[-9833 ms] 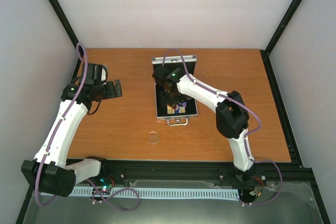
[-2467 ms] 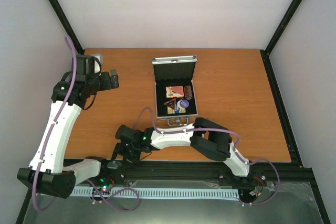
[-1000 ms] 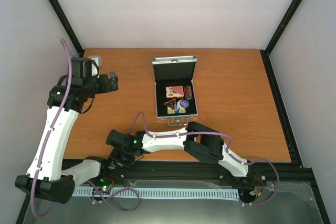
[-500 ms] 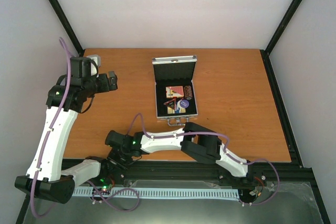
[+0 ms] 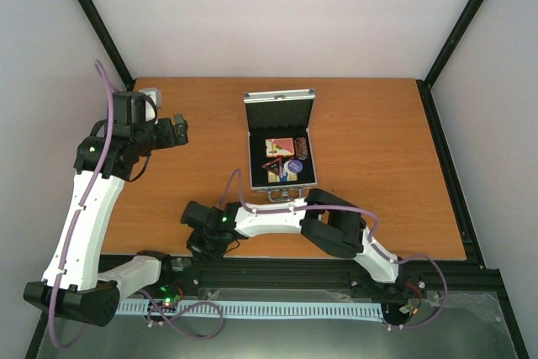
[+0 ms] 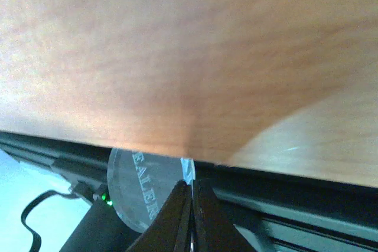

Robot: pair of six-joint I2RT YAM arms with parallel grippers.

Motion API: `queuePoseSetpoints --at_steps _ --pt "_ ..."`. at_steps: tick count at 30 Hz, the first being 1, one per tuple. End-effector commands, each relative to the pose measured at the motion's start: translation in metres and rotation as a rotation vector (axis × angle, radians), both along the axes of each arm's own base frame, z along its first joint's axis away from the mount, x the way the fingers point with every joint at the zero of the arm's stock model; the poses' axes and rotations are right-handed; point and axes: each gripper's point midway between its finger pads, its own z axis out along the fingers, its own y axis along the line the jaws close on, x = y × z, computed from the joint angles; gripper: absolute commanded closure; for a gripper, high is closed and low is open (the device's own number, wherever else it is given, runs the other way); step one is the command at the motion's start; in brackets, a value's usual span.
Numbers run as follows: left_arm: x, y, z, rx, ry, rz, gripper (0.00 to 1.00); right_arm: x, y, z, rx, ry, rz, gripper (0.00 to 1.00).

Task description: Pack up texas hold em set

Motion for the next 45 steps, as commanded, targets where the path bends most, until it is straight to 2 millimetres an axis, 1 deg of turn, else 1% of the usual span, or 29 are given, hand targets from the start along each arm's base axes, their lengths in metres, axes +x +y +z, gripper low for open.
queuePoseSetpoints --at_steps 1,3,5,7,8,9,12,14,15,16,18,23,28,32,39,42,44,45 --pt "-0.001 0.000 0.011 0.008 -0.025 -0.006 0.00 0.023 -0.021 0.027 -0.021 -0.121 -0.044 0.97" --pt "0.000 0.001 0.011 0.009 -0.025 -0.004 0.00 0.030 -0.032 0.031 -0.038 -0.158 -0.047 0.97" --pt "0.001 0.000 0.009 0.008 -0.023 -0.004 0.00 0.034 -0.040 0.035 -0.051 -0.183 -0.039 0.97" --pt "0.001 0.001 0.007 0.012 -0.019 -0.003 0.00 0.034 -0.039 0.037 -0.046 -0.194 -0.004 0.95" --pt "0.002 0.001 0.006 0.015 -0.015 -0.001 0.00 0.032 -0.035 0.037 -0.035 -0.182 0.022 0.85" --pt "0.002 0.001 0.006 0.017 -0.016 0.000 0.00 0.028 -0.029 0.036 -0.026 -0.167 0.052 0.72" --pt "0.002 0.002 0.003 0.021 -0.011 0.003 0.00 0.014 -0.014 0.028 -0.016 -0.122 0.127 0.49" --pt "0.003 0.002 0.000 0.024 -0.005 0.003 0.00 0.008 -0.005 0.030 0.002 -0.110 0.143 0.35" --pt "0.003 0.002 0.000 0.025 -0.003 0.001 0.00 0.006 0.000 0.030 0.011 -0.101 0.144 0.31" --pt "0.003 0.002 -0.001 0.027 -0.001 0.003 0.00 0.003 0.003 0.030 0.019 -0.082 0.139 0.29" --pt "0.003 0.002 -0.001 0.026 0.001 0.002 0.00 -0.005 0.009 0.029 0.040 -0.035 0.133 0.29" --pt "0.004 0.002 -0.002 0.026 0.005 0.002 0.00 -0.016 0.022 0.030 0.068 -0.003 0.154 0.31" --pt "0.005 0.002 -0.001 0.030 0.007 0.003 0.00 -0.023 0.032 0.028 0.083 0.018 0.170 0.31" --pt "0.005 0.004 0.002 0.036 0.000 0.010 0.00 -0.025 0.032 0.027 0.081 0.031 0.173 0.32" --pt "0.002 0.006 0.002 0.045 -0.001 0.016 0.00 -0.040 0.031 0.025 0.061 0.083 0.180 0.34" --pt "0.002 0.006 0.004 0.043 -0.005 0.013 0.00 -0.048 0.034 0.022 0.055 0.112 0.173 0.37" --pt "0.002 0.005 0.006 0.042 -0.007 0.009 0.00 -0.050 0.033 0.019 0.034 0.124 0.151 0.42" --pt "0.001 0.005 0.006 0.043 -0.006 0.009 0.00 -0.051 0.032 0.018 0.029 0.131 0.142 0.43"
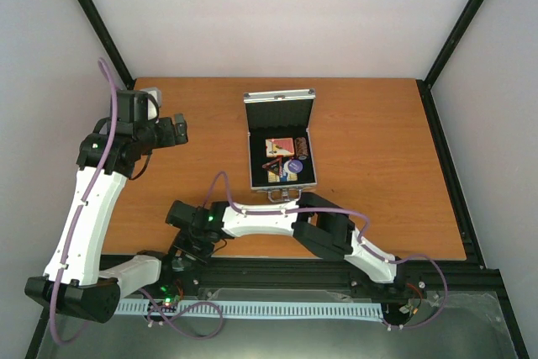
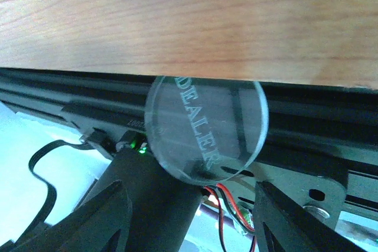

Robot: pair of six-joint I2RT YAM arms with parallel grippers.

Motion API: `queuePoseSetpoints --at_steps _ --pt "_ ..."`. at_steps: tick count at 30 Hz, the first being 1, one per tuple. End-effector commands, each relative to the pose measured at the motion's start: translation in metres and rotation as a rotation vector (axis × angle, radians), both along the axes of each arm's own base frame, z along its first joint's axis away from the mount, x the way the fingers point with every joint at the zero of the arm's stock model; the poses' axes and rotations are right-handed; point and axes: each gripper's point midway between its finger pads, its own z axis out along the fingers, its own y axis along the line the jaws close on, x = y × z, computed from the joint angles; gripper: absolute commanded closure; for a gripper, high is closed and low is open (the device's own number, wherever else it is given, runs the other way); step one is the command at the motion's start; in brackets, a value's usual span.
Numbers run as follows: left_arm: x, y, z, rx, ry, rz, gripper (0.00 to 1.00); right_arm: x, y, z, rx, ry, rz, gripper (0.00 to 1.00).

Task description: Pack up texas hold em set

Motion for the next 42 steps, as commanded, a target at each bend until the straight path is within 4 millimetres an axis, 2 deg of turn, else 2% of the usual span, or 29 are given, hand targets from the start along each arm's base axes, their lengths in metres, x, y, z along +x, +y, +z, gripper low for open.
queuePoseSetpoints --at_steps 1,4,10,14,20,25,30,36,40,42 --pt "-0.004 0.001 0.012 0.017 -0.024 -0.012 0.00 -0.032 0.002 -0.009 -0.039 0.080 0.011 0.43" --pt "-0.005 0.001 0.012 0.017 -0.023 -0.012 0.00 -0.032 -0.003 -0.016 -0.073 0.091 -0.032 0.47" --pt "-0.004 -0.001 0.014 0.005 -0.027 -0.017 0.00 -0.029 0.012 -0.024 -0.051 0.107 -0.076 0.54" --pt "-0.004 -0.002 0.016 0.002 -0.029 -0.022 0.00 -0.027 0.016 -0.029 -0.058 0.106 -0.078 0.54" --pt "-0.005 -0.004 0.015 -0.008 -0.028 -0.030 0.00 -0.023 0.007 -0.044 -0.098 0.093 -0.103 0.74" --pt "-0.005 -0.005 0.015 -0.012 -0.029 -0.034 0.00 -0.012 -0.006 -0.051 -0.133 0.063 -0.133 0.88" --pt "-0.004 -0.005 0.013 -0.014 -0.026 -0.036 0.00 0.001 -0.017 -0.055 -0.158 0.024 -0.162 0.97" --pt "-0.004 -0.006 0.011 -0.015 -0.023 -0.038 0.00 0.006 -0.021 -0.057 -0.171 0.015 -0.165 0.97" --pt "-0.004 -0.006 0.010 -0.014 -0.022 -0.037 0.00 0.005 -0.020 -0.049 -0.165 0.011 -0.146 0.97" --pt "-0.004 -0.006 0.010 -0.012 -0.021 -0.036 0.00 0.007 -0.019 -0.041 -0.155 -0.005 -0.141 0.91"
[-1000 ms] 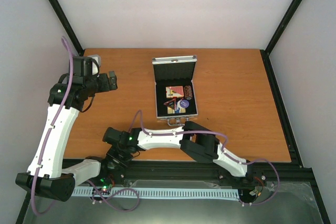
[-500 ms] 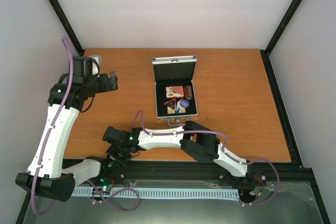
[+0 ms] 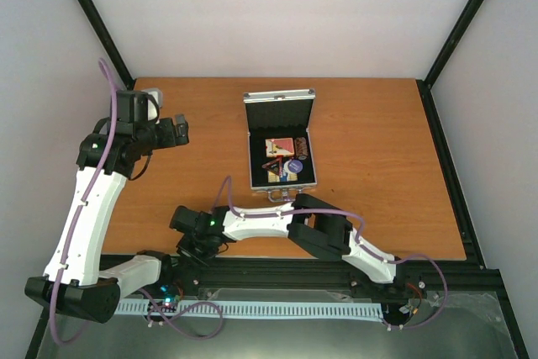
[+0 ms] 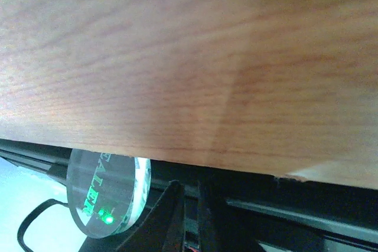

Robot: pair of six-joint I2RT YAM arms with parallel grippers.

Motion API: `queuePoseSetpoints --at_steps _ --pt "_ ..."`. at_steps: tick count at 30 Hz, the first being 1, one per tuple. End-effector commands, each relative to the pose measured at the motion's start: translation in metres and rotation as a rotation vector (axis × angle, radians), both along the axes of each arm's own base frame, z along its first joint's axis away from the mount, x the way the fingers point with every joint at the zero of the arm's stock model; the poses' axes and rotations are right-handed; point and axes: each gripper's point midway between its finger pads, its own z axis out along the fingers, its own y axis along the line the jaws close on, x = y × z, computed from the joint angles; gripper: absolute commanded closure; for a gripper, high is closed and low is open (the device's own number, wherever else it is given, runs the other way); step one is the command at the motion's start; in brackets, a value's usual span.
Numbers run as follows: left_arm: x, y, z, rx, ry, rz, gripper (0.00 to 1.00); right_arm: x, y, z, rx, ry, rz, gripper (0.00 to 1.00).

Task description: Pack up texas hold em set

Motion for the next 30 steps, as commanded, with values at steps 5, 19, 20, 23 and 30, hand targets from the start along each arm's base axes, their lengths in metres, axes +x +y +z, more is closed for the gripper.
queuePoseSetpoints --at_steps 5,19,20,23,30 --pt "-0.001 0.000 0.009 0.007 -0.028 -0.009 0.00 -0.001 -0.005 0.017 -0.023 -0.043 0.037 0.70" --pt "-0.001 0.000 0.014 0.010 -0.030 -0.009 0.00 -0.003 0.042 0.021 0.097 -0.034 0.085 0.65" --pt "-0.001 0.000 0.014 0.012 -0.029 -0.009 0.00 -0.006 0.044 0.017 0.091 -0.017 0.097 0.65" --pt "-0.001 0.002 0.009 0.022 -0.017 -0.005 0.00 -0.015 0.046 0.017 0.085 -0.005 0.118 0.65" --pt "-0.002 0.004 0.008 0.026 -0.024 0.001 0.00 -0.024 0.034 0.019 0.051 0.001 0.143 0.64"
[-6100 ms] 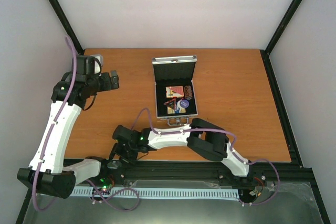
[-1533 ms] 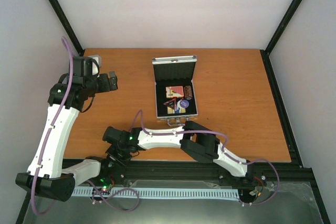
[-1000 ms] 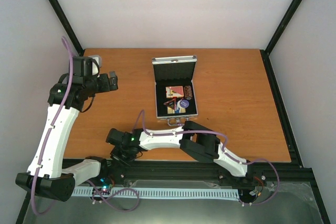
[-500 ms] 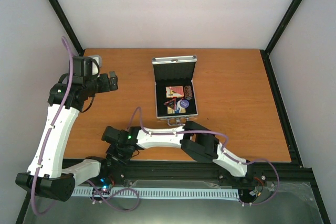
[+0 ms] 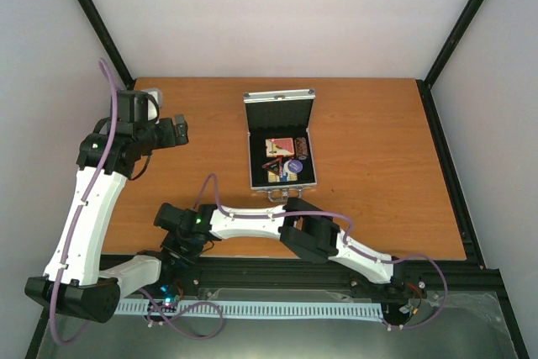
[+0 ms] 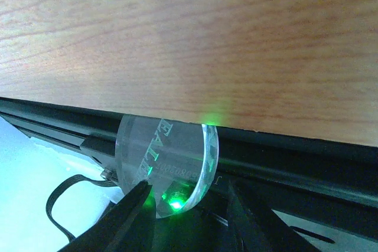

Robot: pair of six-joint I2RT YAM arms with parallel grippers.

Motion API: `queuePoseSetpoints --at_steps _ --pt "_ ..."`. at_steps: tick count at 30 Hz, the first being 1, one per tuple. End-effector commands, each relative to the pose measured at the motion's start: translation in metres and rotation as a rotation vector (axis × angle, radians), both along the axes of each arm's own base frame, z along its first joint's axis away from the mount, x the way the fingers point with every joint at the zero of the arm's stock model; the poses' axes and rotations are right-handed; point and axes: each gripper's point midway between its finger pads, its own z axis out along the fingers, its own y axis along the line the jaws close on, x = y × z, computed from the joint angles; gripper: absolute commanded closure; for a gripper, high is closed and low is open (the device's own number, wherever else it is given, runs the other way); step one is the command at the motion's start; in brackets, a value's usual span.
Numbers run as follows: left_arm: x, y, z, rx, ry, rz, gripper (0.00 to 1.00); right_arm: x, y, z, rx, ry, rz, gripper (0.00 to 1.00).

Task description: Pack up texas hold em set

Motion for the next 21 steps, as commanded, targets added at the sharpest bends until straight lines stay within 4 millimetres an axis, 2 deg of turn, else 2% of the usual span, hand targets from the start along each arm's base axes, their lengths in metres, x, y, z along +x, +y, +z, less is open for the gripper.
queuePoseSetpoints --at_steps 1,11,15,20,21 --pt "-0.002 0.002 0.008 0.017 -0.023 -0.005 0.00 -0.022 -0.008 0.000 -0.026 0.030 0.055 0.64" --pt "-0.001 0.002 0.005 0.019 -0.017 -0.005 0.00 -0.026 0.011 -0.018 0.016 0.064 0.075 0.65" --pt "0.000 0.002 0.007 0.021 -0.019 -0.001 0.00 -0.026 0.019 -0.025 0.037 0.074 0.088 0.77" --pt "0.000 0.003 0.010 0.021 -0.028 -0.001 0.00 -0.028 0.013 -0.028 0.020 0.070 0.103 0.97" --pt "0.000 0.003 0.011 0.021 -0.029 0.001 0.00 -0.027 0.012 -0.027 0.016 0.064 0.102 0.97"
